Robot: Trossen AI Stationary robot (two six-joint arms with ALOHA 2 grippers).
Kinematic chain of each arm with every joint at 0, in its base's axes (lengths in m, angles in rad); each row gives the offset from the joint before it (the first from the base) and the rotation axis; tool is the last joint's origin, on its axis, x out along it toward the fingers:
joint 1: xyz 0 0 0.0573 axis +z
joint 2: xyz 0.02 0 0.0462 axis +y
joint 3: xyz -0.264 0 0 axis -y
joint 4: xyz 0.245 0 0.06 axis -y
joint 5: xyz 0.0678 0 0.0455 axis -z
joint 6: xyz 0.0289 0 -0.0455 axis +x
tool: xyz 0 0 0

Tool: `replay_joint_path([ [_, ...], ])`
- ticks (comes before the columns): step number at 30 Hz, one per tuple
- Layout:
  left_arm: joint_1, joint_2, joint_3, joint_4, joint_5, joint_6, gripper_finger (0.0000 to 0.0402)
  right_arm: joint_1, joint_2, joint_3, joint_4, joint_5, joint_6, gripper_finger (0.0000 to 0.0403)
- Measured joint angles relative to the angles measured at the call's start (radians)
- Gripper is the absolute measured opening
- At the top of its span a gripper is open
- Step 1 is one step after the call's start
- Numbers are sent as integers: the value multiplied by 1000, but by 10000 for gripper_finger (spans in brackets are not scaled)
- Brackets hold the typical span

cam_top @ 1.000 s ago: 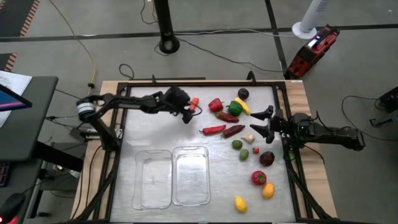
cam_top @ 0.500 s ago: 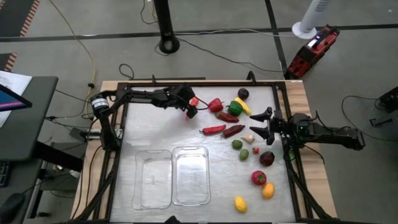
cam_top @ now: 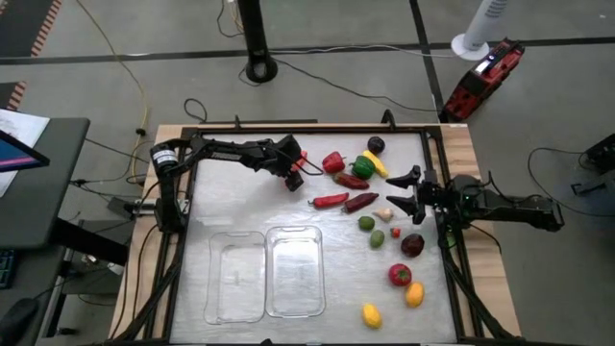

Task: Sort produce into baskets
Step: Put the orange carrot into the right transparent bin

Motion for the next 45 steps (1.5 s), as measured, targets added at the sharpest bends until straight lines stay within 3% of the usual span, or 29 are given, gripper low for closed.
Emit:
replay_joint_path([
  [13, -11, -36, -1, -92, 32, 113, 48, 35, 0, 0, 25, 2, 30, 327],
  [19, -17, -198, -3, -214, 86, 128, 49, 36, 0, 0, 24, -32, 78, 327],
  [23, -69, -345, -3, -292, 145, 86, 78, 35, 0, 0, 29, -32, 81, 327],
  [27, -214, -480, -21, -342, 208, 35, 85, 35, 0, 0, 28, -33, 97, 327],
  [32, -458, -595, -24, -354, 173, -71, 80, 43, 0, 0, 23, -48, 119, 327],
  [35, -600, -617, -24, -354, 102, -135, 80, 50, 0, 0, 23, -48, 122, 327],
  [40, -753, -581, -24, -291, -117, -200, 84, 46, 0, 0, 24, -46, 123, 327],
  [45, -773, -473, -24, -213, -71, -215, 85, 47, 0, 0, 24, -29, 127, 327],
])
